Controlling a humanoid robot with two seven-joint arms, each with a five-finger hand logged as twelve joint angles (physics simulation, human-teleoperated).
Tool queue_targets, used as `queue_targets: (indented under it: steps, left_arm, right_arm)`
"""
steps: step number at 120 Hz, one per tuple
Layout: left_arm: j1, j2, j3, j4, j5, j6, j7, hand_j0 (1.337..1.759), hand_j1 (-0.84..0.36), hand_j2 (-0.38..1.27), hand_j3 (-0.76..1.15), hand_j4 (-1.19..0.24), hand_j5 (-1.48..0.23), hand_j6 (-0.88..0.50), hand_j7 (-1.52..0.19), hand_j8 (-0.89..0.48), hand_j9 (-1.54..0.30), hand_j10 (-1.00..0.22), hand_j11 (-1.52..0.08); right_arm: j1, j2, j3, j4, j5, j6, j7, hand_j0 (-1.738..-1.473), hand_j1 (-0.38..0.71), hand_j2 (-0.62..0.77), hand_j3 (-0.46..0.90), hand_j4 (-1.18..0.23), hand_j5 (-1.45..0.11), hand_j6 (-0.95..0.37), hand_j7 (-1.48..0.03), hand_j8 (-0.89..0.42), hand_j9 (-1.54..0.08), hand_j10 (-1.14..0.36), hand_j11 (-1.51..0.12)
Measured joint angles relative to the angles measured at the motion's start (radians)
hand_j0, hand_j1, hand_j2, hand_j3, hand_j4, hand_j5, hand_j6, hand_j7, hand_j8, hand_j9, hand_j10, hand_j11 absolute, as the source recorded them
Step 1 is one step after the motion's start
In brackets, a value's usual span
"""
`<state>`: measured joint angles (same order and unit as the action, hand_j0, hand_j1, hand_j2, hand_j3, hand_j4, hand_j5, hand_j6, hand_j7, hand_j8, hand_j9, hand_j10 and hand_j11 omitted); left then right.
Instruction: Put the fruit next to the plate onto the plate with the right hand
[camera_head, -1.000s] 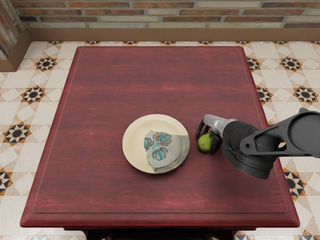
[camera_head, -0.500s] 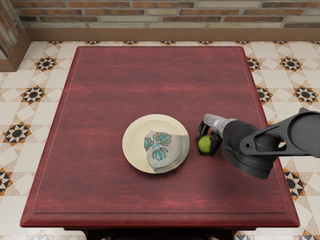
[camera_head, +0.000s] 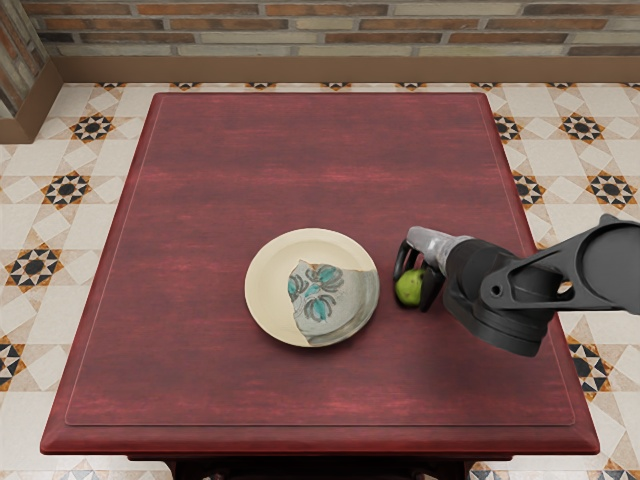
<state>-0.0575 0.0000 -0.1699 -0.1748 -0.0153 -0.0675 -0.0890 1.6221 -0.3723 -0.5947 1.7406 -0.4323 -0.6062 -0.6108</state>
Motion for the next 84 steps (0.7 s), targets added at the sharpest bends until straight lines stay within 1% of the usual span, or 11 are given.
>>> queue_targets:
  steps: [31,84]
  left_arm:
    - [-0.001,0.0,0.0,0.0,0.0,0.0,0.0,1.658,0.34,0.0,0.0,-0.01,-0.01,-0.01,-0.01,-0.01,-0.01,-0.01,-0.01]
    - [-0.001,0.0,0.0,0.0,0.0,0.0,0.0,1.658,0.34,0.0,0.0,-0.01,-0.01,-0.01,-0.01,-0.01,-0.01,-0.01,-0.01]
  right_arm:
    - [0.033,-0.03,0.003,0.005,0.004,0.0,0.0,-1.656,0.26,0.2,0.0,-0.7,-1.0,-0.37,-0.95,-0.4,-1.0,-0.7,-1.0]
    - [0.152,-0.04,0.037,0.005,0.072,0.0,0.0,-1.656,0.25,0.19,0.0,-0.7,-0.99,-0.37,-0.94,-0.4,-1.0,-0.69,-1.0]
